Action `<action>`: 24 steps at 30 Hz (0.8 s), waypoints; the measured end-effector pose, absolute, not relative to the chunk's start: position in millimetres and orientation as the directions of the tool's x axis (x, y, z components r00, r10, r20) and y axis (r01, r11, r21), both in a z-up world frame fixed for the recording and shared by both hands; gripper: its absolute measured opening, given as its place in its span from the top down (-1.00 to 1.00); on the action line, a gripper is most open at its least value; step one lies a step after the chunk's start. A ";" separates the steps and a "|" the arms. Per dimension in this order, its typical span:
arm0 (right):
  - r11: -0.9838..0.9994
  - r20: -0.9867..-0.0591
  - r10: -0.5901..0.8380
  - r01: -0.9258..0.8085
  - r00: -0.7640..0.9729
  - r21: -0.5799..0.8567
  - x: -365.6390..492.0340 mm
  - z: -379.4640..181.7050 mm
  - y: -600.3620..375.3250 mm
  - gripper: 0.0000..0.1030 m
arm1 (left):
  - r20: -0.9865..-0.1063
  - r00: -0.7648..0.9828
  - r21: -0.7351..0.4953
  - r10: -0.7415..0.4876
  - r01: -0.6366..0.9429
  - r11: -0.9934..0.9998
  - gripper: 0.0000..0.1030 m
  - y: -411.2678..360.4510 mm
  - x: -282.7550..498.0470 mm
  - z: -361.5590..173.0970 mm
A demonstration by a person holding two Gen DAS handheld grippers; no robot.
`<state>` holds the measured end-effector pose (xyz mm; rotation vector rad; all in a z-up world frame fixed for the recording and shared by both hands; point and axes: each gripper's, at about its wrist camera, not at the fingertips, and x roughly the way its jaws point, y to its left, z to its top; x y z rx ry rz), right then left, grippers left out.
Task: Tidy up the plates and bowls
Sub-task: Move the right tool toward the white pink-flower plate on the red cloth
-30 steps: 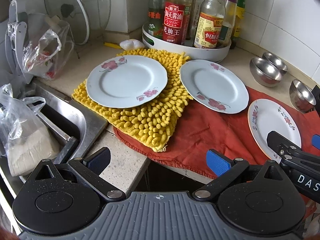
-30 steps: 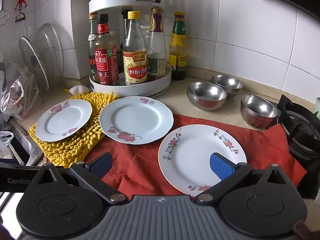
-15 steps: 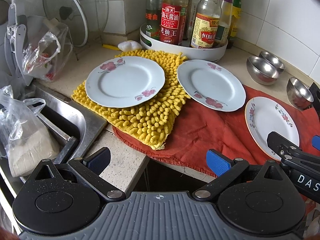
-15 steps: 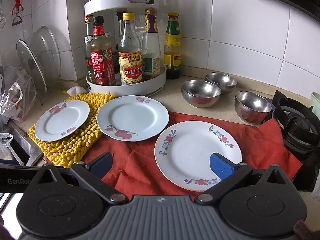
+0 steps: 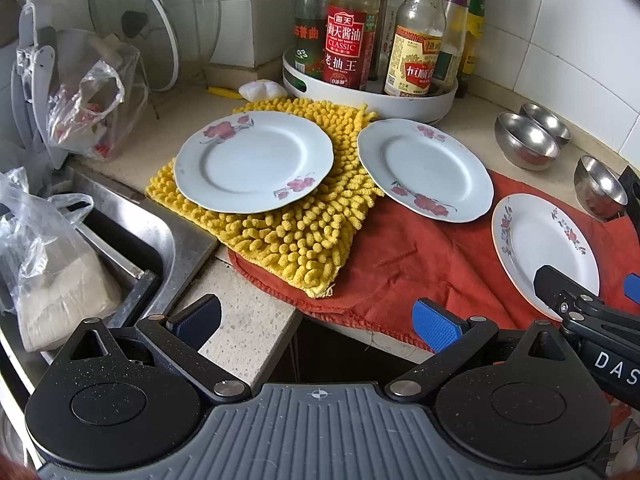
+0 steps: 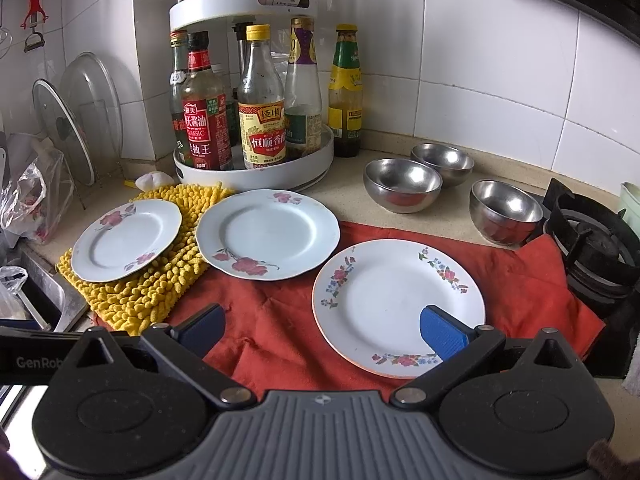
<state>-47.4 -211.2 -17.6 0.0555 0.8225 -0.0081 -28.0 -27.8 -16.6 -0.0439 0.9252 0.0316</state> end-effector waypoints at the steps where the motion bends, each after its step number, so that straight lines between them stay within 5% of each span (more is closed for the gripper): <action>1: 0.998 -0.733 0.014 0.029 0.680 0.046 -47.4 -17.5 -211.2 -0.95 | -0.799 0.601 -0.023 0.010 -0.047 0.999 -1.00 -28.1 -28.1 -16.4; 24: 0.999 -0.741 0.039 -0.011 0.670 0.042 -32.8 -21.4 -211.4 -0.95 | -0.808 0.588 -0.027 0.042 -0.108 0.994 -1.00 -31.0 -17.5 -20.0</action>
